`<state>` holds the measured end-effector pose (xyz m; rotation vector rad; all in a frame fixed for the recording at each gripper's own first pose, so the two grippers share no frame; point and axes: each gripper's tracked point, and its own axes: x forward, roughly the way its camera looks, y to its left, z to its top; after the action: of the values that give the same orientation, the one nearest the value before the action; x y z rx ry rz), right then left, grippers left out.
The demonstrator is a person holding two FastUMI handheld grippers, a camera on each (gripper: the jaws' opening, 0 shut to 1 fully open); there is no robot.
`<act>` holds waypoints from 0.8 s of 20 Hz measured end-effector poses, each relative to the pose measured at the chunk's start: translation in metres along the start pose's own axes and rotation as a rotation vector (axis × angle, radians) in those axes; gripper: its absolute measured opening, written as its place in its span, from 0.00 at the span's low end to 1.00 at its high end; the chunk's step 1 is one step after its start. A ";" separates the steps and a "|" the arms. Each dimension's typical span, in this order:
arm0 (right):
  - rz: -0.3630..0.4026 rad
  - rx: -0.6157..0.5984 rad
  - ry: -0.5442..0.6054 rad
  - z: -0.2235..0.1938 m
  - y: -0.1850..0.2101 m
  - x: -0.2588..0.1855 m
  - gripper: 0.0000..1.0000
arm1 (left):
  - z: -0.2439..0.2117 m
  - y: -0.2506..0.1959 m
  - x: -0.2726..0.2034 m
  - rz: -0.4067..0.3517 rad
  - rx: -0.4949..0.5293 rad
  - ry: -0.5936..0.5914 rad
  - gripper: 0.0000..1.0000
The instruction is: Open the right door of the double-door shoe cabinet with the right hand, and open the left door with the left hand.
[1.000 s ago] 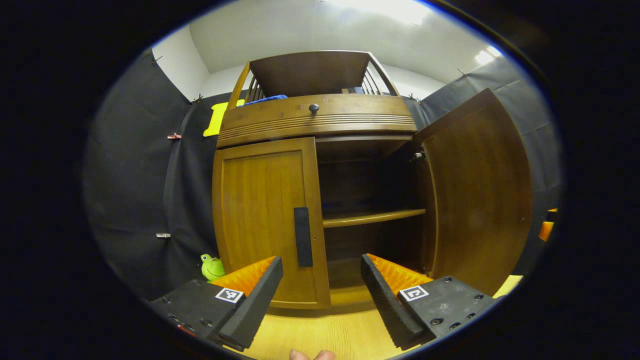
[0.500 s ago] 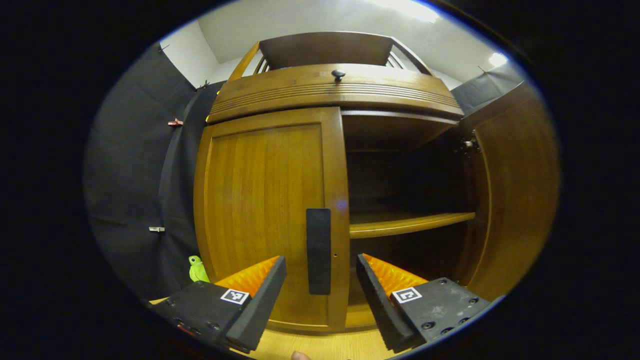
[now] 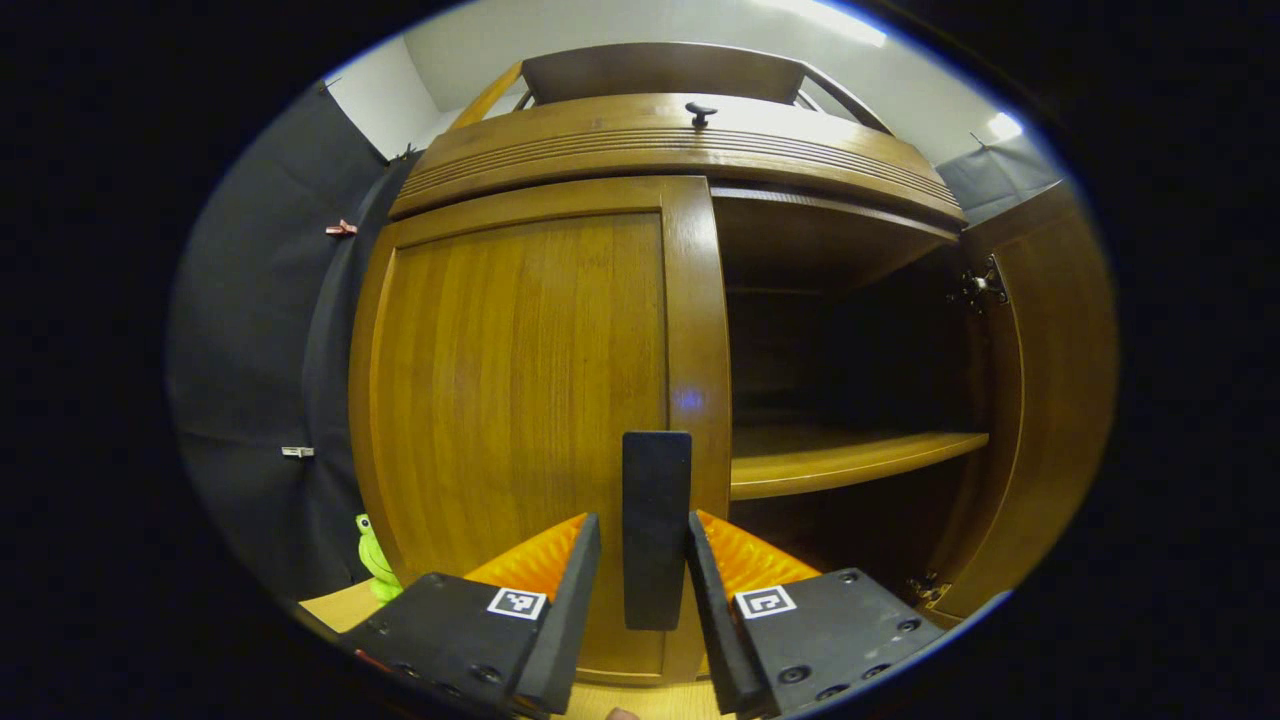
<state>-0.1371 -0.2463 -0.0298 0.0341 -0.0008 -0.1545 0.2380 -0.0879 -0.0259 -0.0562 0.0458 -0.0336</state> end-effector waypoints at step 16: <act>0.031 0.001 -0.005 0.002 0.017 -0.004 0.98 | 0.000 0.010 -0.049 -0.021 0.043 0.052 0.27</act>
<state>-0.1388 -0.2289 -0.0277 0.0349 -0.0064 -0.1237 0.1896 -0.0760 -0.0245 -0.0129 0.0965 -0.0571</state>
